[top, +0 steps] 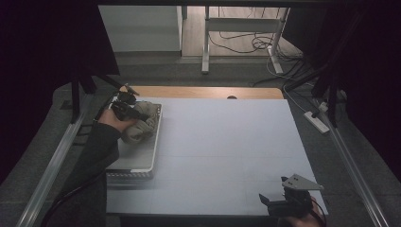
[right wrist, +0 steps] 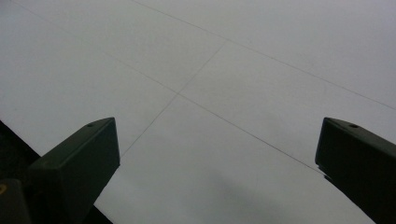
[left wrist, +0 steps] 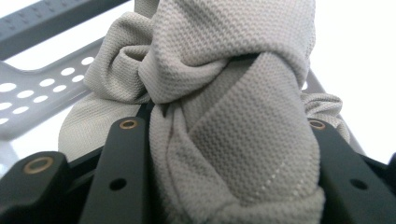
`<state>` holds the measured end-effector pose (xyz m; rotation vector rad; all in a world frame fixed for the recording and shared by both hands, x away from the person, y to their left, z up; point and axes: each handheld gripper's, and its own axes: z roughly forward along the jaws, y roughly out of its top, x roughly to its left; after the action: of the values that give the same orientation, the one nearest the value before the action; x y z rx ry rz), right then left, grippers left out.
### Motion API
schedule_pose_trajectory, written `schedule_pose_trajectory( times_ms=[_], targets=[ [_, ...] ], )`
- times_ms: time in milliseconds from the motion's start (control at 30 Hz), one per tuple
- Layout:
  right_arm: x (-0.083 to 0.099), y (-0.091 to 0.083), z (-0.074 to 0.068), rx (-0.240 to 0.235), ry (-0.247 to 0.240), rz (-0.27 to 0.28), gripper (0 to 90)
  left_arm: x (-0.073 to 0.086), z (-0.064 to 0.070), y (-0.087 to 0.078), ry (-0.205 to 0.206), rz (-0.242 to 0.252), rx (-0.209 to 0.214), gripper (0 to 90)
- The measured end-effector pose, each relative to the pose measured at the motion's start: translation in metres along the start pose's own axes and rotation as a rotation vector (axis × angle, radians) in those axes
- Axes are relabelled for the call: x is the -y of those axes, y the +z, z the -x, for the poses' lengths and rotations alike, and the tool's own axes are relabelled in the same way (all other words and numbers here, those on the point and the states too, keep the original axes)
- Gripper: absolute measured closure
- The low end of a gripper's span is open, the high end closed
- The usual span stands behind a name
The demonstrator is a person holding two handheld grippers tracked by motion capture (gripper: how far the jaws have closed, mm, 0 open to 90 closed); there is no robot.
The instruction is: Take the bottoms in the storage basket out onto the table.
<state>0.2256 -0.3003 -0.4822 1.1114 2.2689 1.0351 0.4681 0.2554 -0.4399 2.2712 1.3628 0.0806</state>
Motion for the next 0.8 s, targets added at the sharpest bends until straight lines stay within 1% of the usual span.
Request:
schedule_pose_trajectory(
  times_ms=[167, 233, 267, 333, 533, 733, 767, 800],
  targets=[
    [0.0, 0.0, 0.0, 0.002, -0.002, -0.003, 0.5, -0.004, 0.005, -0.014, 0.021, 0.008, -0.014, 56.4],
    [0.0, 0.0, 0.0, 0.002, -0.002, -0.003, 0.5, -0.007, 0.009, -0.022, 0.027, 0.02, -0.016, 56.3],
    [0.0, 0.0, 0.0, 0.002, -0.002, -0.003, 0.5, -0.007, 0.009, -0.022, 0.027, 0.02, -0.016, 56.3],
    [0.0, 0.0, 0.0, 0.002, -0.001, -0.003, 0.5, -0.009, 0.012, -0.028, 0.037, 0.022, -0.019, 56.3],
    [0.0, 0.0, 0.0, 0.002, -0.001, -0.004, 0.5, -0.018, 0.024, -0.043, 0.07, 0.03, -0.025, 56.3],
    [0.0, 0.0, 0.0, 0.001, 0.001, -0.002, 0.4, -0.025, 0.036, -0.055, 0.111, 0.039, -0.029, 56.2],
    [0.0, 0.0, 0.0, 0.001, 0.002, -0.002, 0.4, -0.028, 0.04, -0.058, 0.12, 0.041, -0.03, 56.2],
    [0.0, 0.0, 0.0, 0.001, 0.002, -0.002, 0.4, -0.028, 0.04, -0.058, 0.12, 0.041, -0.03, 56.2]
  ],
)
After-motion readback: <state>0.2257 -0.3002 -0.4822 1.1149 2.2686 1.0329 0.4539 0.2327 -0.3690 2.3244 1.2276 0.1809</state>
